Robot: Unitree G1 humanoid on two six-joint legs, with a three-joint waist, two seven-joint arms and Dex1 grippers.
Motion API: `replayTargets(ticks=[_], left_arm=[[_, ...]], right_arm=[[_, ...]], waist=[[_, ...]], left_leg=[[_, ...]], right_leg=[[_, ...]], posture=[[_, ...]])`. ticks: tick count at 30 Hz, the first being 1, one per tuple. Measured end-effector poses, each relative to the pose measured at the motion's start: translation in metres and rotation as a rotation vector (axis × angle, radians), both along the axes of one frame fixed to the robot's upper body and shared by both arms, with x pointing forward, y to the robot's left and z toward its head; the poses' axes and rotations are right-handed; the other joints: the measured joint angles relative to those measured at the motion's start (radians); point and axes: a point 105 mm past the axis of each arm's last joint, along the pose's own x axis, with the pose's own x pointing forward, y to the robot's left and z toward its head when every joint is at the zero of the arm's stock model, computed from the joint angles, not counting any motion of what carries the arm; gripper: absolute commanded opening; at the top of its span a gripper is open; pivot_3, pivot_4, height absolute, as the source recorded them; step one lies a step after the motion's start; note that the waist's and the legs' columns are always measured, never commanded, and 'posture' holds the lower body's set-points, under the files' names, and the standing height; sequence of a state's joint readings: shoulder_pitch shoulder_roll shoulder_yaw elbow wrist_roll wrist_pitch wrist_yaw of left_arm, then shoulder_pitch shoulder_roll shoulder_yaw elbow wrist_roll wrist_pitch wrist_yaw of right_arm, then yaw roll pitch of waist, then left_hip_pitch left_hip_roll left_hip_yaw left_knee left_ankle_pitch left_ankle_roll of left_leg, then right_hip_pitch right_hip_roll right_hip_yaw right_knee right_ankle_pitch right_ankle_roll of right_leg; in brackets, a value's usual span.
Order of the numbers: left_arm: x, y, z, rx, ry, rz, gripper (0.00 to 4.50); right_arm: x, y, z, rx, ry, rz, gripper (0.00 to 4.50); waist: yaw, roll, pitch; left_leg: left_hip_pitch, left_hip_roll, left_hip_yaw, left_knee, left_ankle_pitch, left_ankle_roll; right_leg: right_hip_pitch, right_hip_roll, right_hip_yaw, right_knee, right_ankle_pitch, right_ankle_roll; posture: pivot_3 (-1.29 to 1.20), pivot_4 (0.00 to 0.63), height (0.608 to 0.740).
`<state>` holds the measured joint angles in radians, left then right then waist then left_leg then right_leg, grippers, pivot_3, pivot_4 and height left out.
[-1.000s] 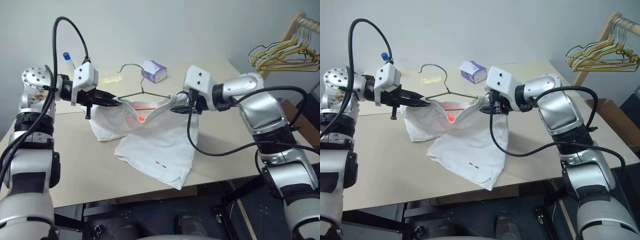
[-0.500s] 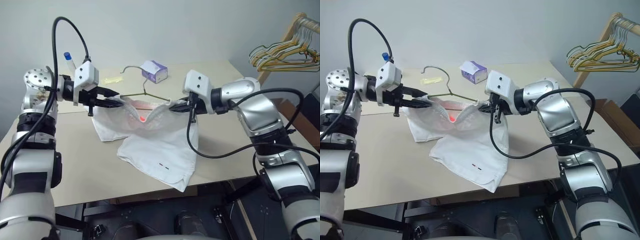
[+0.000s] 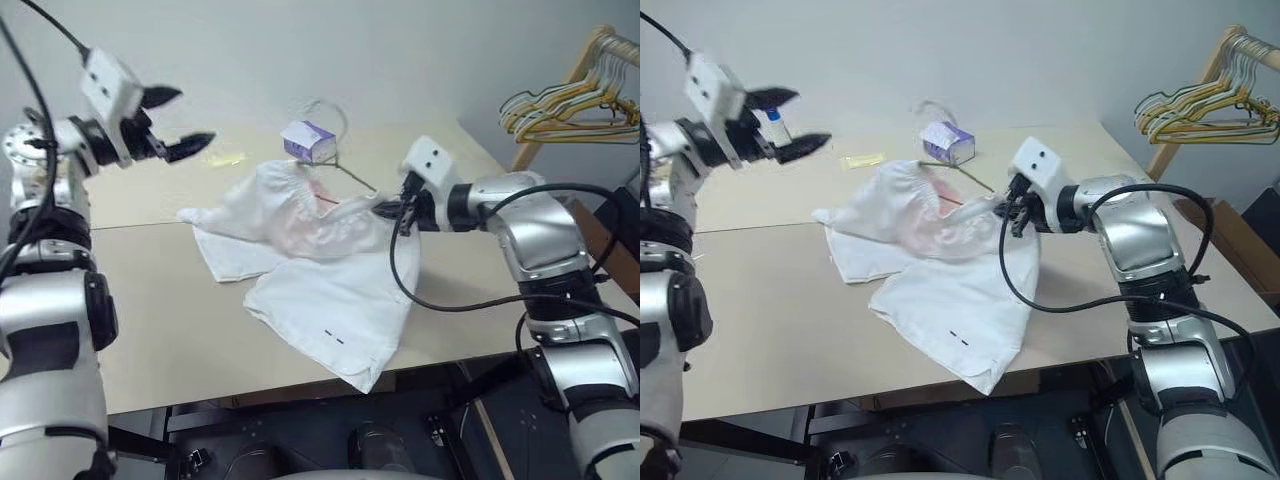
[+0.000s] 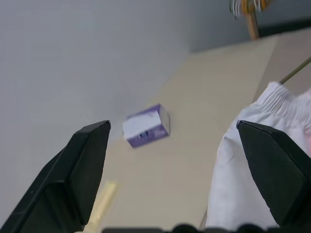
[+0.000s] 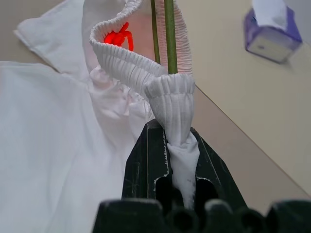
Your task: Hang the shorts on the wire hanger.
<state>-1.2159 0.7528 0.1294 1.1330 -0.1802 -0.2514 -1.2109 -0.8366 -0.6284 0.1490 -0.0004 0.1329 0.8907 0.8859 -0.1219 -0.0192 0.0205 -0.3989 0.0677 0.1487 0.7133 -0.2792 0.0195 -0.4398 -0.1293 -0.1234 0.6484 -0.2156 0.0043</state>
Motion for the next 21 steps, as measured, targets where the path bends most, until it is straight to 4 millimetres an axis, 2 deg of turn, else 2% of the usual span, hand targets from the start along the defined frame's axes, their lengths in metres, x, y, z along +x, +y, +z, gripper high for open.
replayTargets(ticks=[3,8,10,15,18,21], left_arm=[[-0.008,-0.005,-0.011,-0.018,0.008,-0.082,4.50],[-0.035,-0.044,-0.039,-0.132,0.097,-0.369,4.50],[-0.043,-0.055,-0.040,-0.166,0.109,-0.430,4.50],[-0.056,-0.087,-0.039,-0.245,0.098,-0.497,4.50],[-0.060,-0.101,-0.040,-0.310,0.101,-0.519,4.50],[-0.064,-0.114,-0.035,-0.363,0.085,-0.544,4.50]], right_arm=[[-0.005,-0.028,-0.006,0.020,0.056,-0.183,0.01],[-0.014,-0.074,-0.008,0.081,0.105,-0.525,0.01],[-0.015,-0.093,-0.009,0.057,0.101,-0.652,0.01],[-0.022,-0.145,-0.022,0.124,0.155,-1.016,0.01],[-0.026,-0.165,-0.027,0.114,0.143,-1.196,0.01],[-0.030,-0.182,-0.020,0.105,0.087,-1.385,0.01]], waist=[[0.000,0.000,0.000],[-0.005,0.000,0.000],[-0.009,0.000,0.000],[-0.016,0.001,-0.001],[-0.031,0.002,-0.001],[-0.048,0.003,-0.001]], left_leg=[[0.000,0.000,0.000,0.000,0.000,0.000],[0.000,0.000,-0.002,0.001,0.000,0.000],[0.001,0.000,-0.004,0.001,0.000,0.000],[0.007,0.000,-0.004,0.000,0.000,0.000],[0.009,0.000,-0.004,-0.001,0.000,0.000],[0.010,0.000,-0.004,-0.002,0.000,0.000]], right_leg=[[0.000,0.000,0.001,0.000,0.000,0.000],[0.000,0.000,0.001,0.000,0.000,0.000],[0.000,0.000,0.002,0.000,0.000,0.000],[0.005,0.000,0.004,-0.001,0.000,0.000],[0.006,0.000,0.005,-0.001,0.000,0.000],[0.006,0.000,0.006,-0.001,0.000,0.000]], posture=[[-0.15,0.000,0.740],[-0.19,0.000,0.740],[-0.20,0.000,0.740],[-0.22,0.000,0.740],[-0.23,0.000,0.740],[-0.23,0.000,0.740]])
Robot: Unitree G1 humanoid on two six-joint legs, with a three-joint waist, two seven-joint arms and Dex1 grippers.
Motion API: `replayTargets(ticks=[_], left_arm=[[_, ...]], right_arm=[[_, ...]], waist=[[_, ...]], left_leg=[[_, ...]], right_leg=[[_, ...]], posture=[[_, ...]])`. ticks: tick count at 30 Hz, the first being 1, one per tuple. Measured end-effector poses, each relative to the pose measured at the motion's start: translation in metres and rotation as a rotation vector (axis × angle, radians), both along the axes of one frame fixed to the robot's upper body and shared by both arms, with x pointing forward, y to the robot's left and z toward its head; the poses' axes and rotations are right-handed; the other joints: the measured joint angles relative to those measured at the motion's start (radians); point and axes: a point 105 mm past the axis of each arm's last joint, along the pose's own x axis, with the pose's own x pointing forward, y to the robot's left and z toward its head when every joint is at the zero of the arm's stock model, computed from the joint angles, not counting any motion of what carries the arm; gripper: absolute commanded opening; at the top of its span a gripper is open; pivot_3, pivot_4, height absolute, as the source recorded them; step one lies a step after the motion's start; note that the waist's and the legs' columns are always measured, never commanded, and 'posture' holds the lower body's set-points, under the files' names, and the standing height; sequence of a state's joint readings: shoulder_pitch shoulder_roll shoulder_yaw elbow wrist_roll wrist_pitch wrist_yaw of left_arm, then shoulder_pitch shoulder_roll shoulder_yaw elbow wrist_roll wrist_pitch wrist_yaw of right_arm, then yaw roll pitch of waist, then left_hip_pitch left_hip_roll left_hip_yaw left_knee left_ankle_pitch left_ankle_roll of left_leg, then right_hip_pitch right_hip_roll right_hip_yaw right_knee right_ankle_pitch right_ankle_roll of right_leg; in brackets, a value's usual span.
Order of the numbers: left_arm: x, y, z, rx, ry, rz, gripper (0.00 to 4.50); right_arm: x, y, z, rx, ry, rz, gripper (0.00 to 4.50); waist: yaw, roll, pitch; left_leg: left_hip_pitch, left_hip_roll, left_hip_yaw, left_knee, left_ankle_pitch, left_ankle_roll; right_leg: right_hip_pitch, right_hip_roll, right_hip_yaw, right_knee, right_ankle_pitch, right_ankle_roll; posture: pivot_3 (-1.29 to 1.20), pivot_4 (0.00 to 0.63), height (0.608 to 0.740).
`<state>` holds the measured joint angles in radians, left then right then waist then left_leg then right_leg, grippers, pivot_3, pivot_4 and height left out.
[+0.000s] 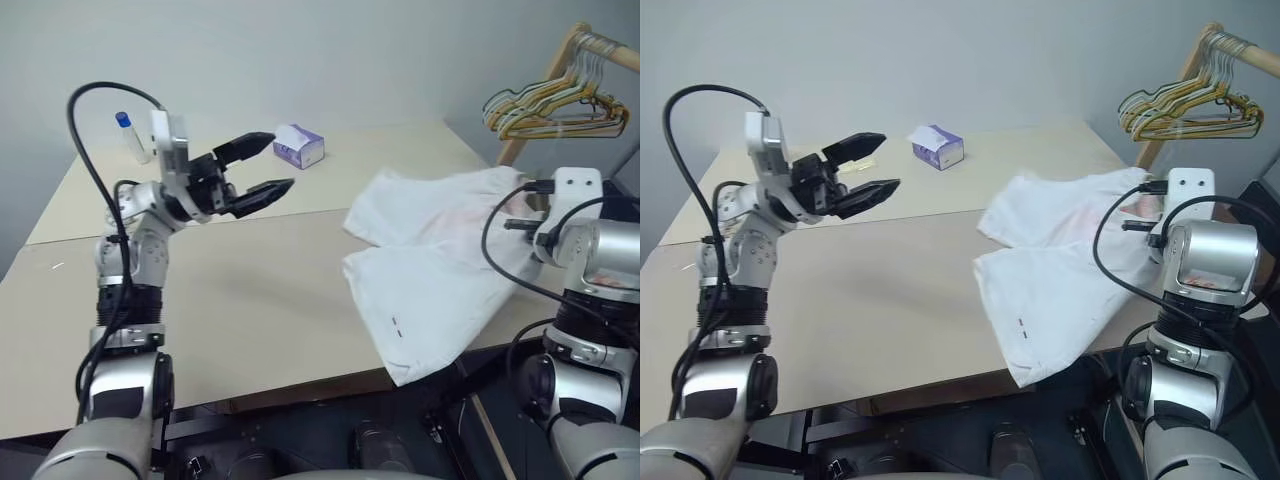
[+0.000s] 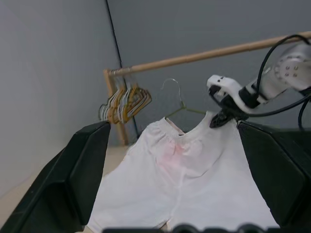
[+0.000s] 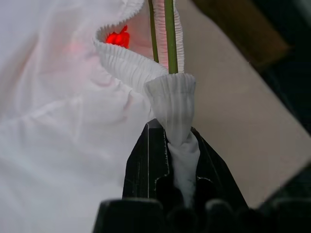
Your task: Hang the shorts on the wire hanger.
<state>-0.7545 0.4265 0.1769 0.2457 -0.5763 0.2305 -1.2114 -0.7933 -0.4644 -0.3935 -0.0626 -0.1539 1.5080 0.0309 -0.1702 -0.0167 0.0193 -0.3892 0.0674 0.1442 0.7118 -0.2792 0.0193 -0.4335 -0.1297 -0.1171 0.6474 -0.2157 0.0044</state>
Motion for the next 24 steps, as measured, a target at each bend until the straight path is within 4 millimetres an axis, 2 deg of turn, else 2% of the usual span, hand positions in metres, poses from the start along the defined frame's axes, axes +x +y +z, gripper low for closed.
replayTargets(ticks=[5,11,17,24], left_arm=[[-0.007,-0.017,0.002,-0.041,0.006,-0.034,4.50],[-0.010,-0.025,0.006,-0.082,-0.001,-0.042,4.50],[-0.015,-0.026,0.007,-0.107,0.009,-0.052,4.50],[-0.019,-0.026,0.005,-0.098,0.005,-0.054,4.50]], right_arm=[[-0.011,-0.029,0.017,-0.013,-0.104,-0.290,0.01],[-0.006,-0.060,0.046,-0.016,-0.248,-0.485,0.01],[0.003,-0.087,0.056,-0.074,-0.258,-0.564,0.01],[0.010,-0.110,0.058,0.043,-0.280,-0.596,0.01]], waist=[[-0.019,0.001,0.000],[-0.041,0.004,0.001],[-0.053,0.004,0.001],[-0.059,0.007,0.003]], left_leg=[[0.002,0.000,0.000,0.000,0.000,0.000],[0.012,0.000,0.000,-0.003,-0.002,0.002],[0.017,-0.002,0.003,-0.011,0.000,0.001],[0.021,-0.002,0.006,-0.018,0.001,0.000]], right_leg=[[0.001,0.000,0.001,0.000,0.000,0.000],[0.011,0.000,0.002,-0.003,-0.001,0.001],[0.012,0.000,0.007,-0.005,-0.001,0.001],[0.013,0.000,0.010,-0.007,-0.001,0.001]], posture=[[-0.23,0.000,0.740],[-0.22,0.000,0.740],[-0.20,0.000,0.740],[-0.18,0.000,0.740]])
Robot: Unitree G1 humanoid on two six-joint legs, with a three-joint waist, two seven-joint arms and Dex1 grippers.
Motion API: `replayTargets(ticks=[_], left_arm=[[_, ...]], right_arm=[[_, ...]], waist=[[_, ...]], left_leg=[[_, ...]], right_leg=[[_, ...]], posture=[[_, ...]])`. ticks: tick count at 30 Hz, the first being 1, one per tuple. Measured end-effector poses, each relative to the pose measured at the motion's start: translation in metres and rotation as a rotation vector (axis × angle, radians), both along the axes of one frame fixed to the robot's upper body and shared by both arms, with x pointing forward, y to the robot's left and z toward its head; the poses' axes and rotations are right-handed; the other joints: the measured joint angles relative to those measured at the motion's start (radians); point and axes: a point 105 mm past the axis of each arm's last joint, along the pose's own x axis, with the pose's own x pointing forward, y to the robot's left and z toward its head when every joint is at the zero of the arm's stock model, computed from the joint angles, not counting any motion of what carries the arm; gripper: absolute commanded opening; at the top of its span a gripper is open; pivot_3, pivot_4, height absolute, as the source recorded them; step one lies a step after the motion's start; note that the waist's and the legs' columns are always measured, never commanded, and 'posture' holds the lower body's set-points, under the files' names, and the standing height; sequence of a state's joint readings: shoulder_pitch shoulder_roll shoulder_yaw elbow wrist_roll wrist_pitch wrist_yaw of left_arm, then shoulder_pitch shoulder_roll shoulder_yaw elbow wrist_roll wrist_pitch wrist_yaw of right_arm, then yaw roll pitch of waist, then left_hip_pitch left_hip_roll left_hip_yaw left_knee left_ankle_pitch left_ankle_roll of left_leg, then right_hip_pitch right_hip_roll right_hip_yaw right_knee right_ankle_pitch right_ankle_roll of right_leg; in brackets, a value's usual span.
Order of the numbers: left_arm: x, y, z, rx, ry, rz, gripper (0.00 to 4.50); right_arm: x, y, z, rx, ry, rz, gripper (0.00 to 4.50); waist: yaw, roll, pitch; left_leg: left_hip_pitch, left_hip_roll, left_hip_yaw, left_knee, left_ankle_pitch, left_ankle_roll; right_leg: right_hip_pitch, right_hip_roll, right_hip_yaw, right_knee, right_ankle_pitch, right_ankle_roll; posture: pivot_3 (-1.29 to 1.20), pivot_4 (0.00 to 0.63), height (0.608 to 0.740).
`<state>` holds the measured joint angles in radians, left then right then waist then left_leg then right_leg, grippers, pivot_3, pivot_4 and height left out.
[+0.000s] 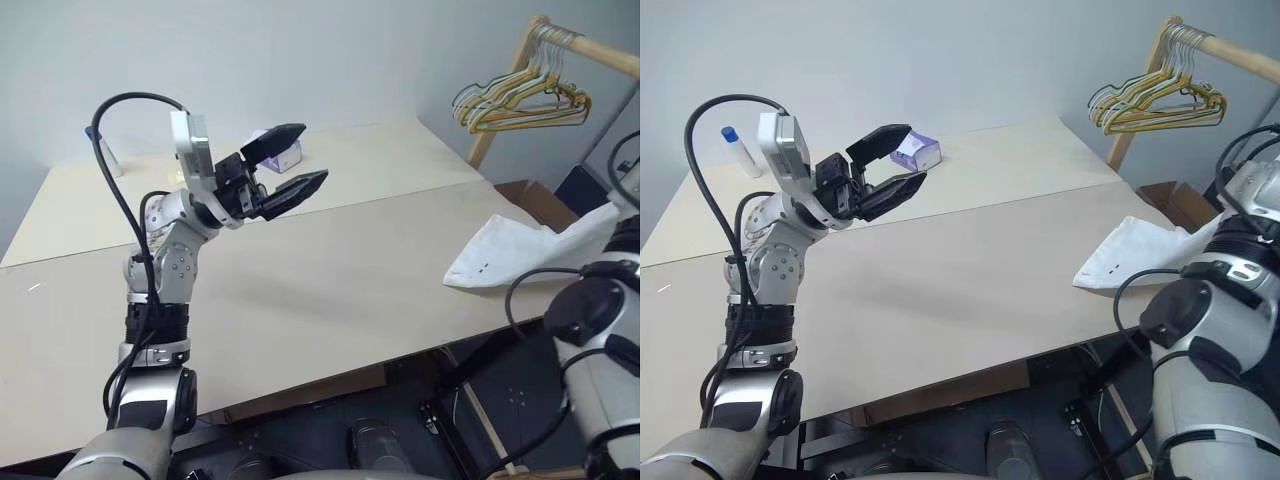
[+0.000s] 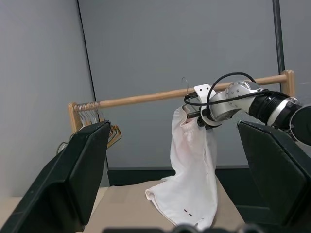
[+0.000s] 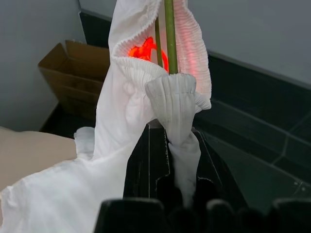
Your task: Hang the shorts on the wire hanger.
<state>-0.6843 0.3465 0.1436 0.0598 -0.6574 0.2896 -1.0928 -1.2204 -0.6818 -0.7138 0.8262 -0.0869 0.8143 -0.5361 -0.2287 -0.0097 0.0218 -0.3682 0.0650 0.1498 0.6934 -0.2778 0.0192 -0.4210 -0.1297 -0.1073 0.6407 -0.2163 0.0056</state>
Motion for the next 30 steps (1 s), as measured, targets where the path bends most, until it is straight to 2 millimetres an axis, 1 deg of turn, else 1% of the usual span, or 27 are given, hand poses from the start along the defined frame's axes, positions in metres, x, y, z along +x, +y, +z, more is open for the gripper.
replayTargets(ticks=[4,8,10,12,19,21,22,26,30], left_arm=[[-0.001,0.000,-0.006,0.010,0.014,-0.002,4.50],[-0.005,0.001,-0.005,0.016,0.003,-0.012,4.50],[-0.006,0.002,-0.005,0.022,0.000,-0.010,4.50],[-0.006,0.001,-0.005,0.024,0.000,-0.013,4.50],[-0.008,0.002,-0.004,0.037,-0.002,-0.021,4.50],[-0.008,0.002,-0.004,0.036,-0.002,-0.023,4.50],[-0.008,0.002,-0.004,0.036,-0.002,-0.024,4.50],[-0.008,0.002,-0.004,0.035,-0.003,-0.027,4.50],[-0.010,0.002,-0.003,0.025,-0.004,-0.043,4.50]], right_arm=[[0.000,-0.008,0.000,0.065,-0.040,-0.003,0.01],[-0.006,-0.020,-0.010,0.172,-0.097,-0.019,0.01],[-0.006,-0.020,-0.018,0.228,-0.105,-0.018,0.01],[-0.005,-0.018,-0.021,0.246,-0.108,-0.023,0.01],[-0.001,-0.013,-0.020,0.256,-0.106,-0.015,0.01],[-0.001,-0.013,-0.019,0.245,-0.094,-0.015,0.74],[-0.001,-0.013,-0.019,0.240,-0.090,-0.017,0.97],[-0.002,-0.013,-0.018,0.213,-0.066,-0.026,2.30],[-0.004,-0.014,-0.019,0.185,-0.038,-0.033,3.75]], waist=[[0.000,0.000,0.000],[0.007,0.000,0.000],[0.010,0.000,0.000],[0.010,0.000,0.000],[0.021,0.000,0.000],[0.023,0.000,0.000],[0.024,0.000,0.000],[0.026,0.000,0.000],[0.028,0.000,0.000]], left_leg=[[0.000,0.000,0.000,0.000,0.000,0.000],[0.000,0.000,0.001,0.000,0.000,0.001],[0.000,0.000,0.002,-0.001,0.000,0.001],[0.000,0.000,0.003,-0.001,0.000,0.001],[0.000,0.000,0.003,-0.001,0.000,0.001],[0.000,0.000,0.003,-0.001,0.000,0.001],[0.000,0.000,0.003,-0.001,0.000,0.001],[0.000,0.000,0.004,-0.001,0.000,0.001],[0.000,0.000,0.004,-0.001,0.000,0.001]], right_leg=[[0.000,0.000,0.000,-0.001,-0.001,0.002],[0.000,0.000,0.001,-0.002,-0.003,0.006],[0.000,0.000,0.002,-0.003,-0.003,0.006],[0.000,0.000,0.003,-0.002,-0.003,0.007],[0.000,0.000,0.003,-0.003,-0.003,0.008],[0.000,0.000,0.003,-0.003,-0.003,0.008],[0.000,0.000,0.003,-0.003,-0.003,0.008],[0.000,0.000,0.003,-0.003,-0.003,0.008],[0.000,0.000,0.003,-0.003,-0.003,0.008]], posture=[[-0.18,0.000,0.740],[-0.18,0.000,0.740],[-0.17,0.000,0.740],[-0.17,0.000,0.740],[-0.16,0.000,0.740],[-0.16,0.000,0.740],[-0.16,0.000,0.740],[-0.16,0.000,0.740],[-0.17,0.000,0.740]])
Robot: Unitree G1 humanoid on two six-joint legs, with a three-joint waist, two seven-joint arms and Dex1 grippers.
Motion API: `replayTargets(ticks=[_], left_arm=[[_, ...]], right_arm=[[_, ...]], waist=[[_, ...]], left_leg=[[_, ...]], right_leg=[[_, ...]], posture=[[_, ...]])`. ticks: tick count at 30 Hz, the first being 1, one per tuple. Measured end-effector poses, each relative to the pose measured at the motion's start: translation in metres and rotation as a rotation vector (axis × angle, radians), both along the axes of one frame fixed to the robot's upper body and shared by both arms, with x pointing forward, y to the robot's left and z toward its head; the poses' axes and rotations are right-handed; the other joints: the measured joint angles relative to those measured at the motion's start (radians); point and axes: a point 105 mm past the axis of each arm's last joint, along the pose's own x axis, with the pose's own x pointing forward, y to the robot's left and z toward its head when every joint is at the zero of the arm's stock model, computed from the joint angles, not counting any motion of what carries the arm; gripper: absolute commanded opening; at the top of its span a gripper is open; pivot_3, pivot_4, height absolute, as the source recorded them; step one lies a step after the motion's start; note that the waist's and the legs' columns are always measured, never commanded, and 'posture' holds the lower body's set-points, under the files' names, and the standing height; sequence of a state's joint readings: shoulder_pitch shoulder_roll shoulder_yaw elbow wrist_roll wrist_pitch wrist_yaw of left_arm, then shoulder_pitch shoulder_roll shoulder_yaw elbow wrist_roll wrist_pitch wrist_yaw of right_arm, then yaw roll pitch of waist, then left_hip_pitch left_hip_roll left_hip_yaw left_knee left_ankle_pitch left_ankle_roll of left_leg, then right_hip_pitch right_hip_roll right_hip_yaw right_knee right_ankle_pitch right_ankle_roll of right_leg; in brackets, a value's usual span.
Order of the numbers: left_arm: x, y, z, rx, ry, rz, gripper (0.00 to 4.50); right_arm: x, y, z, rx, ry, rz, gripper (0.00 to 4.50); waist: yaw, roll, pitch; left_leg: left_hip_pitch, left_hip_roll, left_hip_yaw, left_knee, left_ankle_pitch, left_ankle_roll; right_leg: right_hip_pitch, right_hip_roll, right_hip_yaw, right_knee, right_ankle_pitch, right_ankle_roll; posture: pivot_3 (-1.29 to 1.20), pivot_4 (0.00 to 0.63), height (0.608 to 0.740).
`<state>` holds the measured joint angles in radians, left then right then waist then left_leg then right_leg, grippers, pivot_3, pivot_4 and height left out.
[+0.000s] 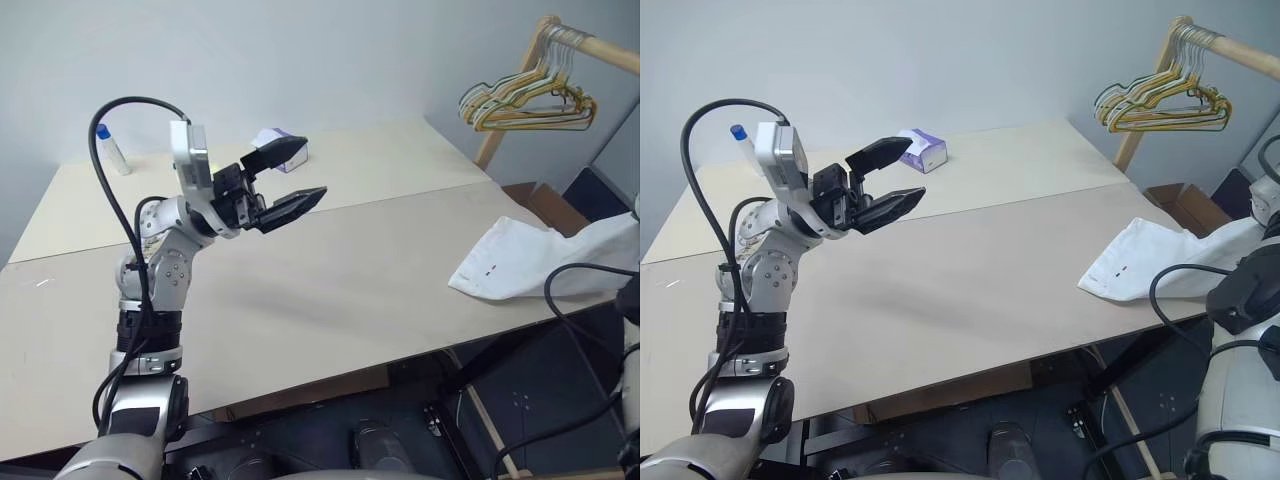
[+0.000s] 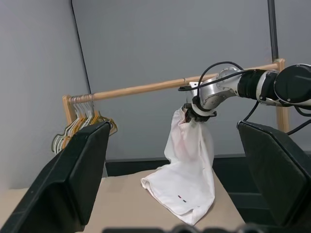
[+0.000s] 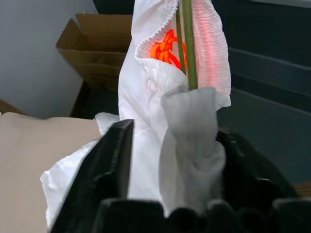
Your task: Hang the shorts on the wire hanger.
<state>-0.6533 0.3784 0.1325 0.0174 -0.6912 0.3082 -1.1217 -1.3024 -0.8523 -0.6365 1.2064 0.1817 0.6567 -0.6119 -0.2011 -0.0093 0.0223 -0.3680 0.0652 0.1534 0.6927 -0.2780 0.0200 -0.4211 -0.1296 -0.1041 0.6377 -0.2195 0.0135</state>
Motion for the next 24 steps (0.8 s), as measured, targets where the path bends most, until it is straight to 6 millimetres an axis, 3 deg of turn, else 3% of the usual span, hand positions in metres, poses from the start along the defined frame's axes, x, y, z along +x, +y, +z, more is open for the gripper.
replayTargets(ticks=[2,7,12,15,20,24], left_arm=[[0.000,0.000,0.000,-0.001,0.000,-0.002,4.50],[-0.001,0.000,0.000,0.000,-0.002,-0.008,4.50],[-0.001,0.001,0.000,0.001,-0.001,-0.010,4.50],[-0.002,0.002,0.001,0.001,0.004,-0.015,4.50],[0.000,0.005,-0.002,0.014,0.018,0.005,4.50],[0.008,0.024,-0.011,0.086,0.042,0.120,4.50]], right_arm=[[0.001,0.001,-0.002,-0.006,0.011,0.001,4.46],[0.002,0.005,0.004,-0.126,0.081,-0.031,4.46],[-0.005,0.010,0.054,-0.539,0.152,-0.162,4.46],[-0.004,0.032,0.088,-0.796,0.129,-0.212,4.46],[0.007,0.078,0.114,-1.097,0.093,-0.172,4.46],[0.038,0.135,0.117,-1.263,-0.011,0.152,4.46]], waist=[[-0.001,0.000,0.000],[-0.003,0.000,0.000],[0.000,0.003,0.001],[-0.001,0.003,0.001],[-0.001,0.003,0.001],[-0.006,0.003,0.001]], left_leg=[[0.000,0.000,0.000,0.000,0.000,0.000],[0.001,0.000,0.001,0.000,0.000,0.000],[0.000,0.000,0.002,0.000,0.001,-0.001],[0.001,0.001,0.003,0.000,0.001,-0.001],[0.002,0.001,0.004,0.000,0.001,-0.001],[0.005,0.002,0.006,0.000,0.001,-0.001]], right_leg=[[0.000,0.000,0.000,0.000,0.000,0.000],[0.000,0.000,0.001,0.001,0.000,0.000],[-0.001,0.000,0.004,0.002,0.000,0.001],[-0.002,0.000,0.005,0.002,0.000,0.001],[-0.001,0.001,0.005,0.003,0.000,0.002],[-0.001,0.002,0.006,0.003,-0.001,0.002]], posture=[[-0.16,0.000,0.740],[-0.16,0.000,0.740],[-0.16,0.000,0.740],[-0.15,0.000,0.740],[-0.14,0.000,0.740],[-0.10,0.000,0.740]])
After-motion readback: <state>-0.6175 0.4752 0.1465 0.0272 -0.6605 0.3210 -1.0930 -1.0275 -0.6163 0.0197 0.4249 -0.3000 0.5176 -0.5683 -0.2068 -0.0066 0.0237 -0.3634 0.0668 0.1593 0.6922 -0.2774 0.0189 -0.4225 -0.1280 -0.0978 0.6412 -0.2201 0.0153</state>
